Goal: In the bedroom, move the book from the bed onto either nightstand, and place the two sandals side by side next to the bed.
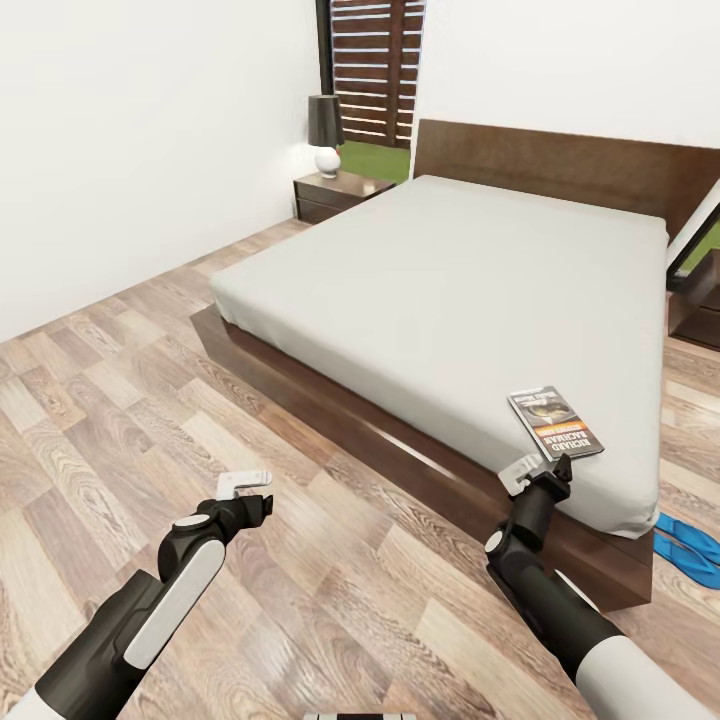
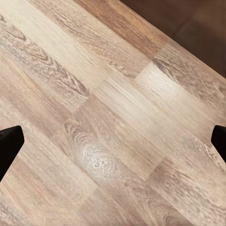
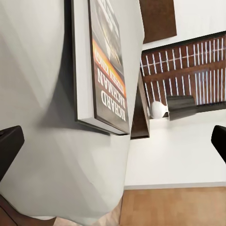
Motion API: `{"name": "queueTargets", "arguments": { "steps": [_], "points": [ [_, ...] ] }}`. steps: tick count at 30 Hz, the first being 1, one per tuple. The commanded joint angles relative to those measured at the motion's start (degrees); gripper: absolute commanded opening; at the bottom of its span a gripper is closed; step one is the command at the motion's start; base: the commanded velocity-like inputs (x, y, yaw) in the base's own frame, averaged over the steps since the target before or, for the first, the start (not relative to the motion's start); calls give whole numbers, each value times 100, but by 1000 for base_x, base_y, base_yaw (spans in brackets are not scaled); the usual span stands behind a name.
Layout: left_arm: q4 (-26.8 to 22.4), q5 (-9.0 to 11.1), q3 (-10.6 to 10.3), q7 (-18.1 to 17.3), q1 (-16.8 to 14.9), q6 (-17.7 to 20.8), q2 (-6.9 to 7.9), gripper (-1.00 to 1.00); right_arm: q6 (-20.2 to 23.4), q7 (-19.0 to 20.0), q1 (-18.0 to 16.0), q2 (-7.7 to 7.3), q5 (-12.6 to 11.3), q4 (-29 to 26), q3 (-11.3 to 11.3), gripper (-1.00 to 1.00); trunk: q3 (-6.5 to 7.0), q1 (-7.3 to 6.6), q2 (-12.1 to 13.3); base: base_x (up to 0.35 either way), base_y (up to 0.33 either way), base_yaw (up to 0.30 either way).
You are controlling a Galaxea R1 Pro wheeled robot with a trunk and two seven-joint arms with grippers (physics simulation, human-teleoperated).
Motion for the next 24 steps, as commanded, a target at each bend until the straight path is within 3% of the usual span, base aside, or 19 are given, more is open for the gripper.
{"name": "queueTargets", "arguments": {
  "steps": [1,24],
  "points": [
    [-6,54,-14,59,-6,3,5,100,38,-13,-4,-5,11,-1,18,100,-4,-1,-2,0,0,0],
    [-6,54,-14,59,-6,3,2,100,38,-4,-4,-5,13,-1,18,100,-4,-1,-2,1,-1,0]
  ]
}}
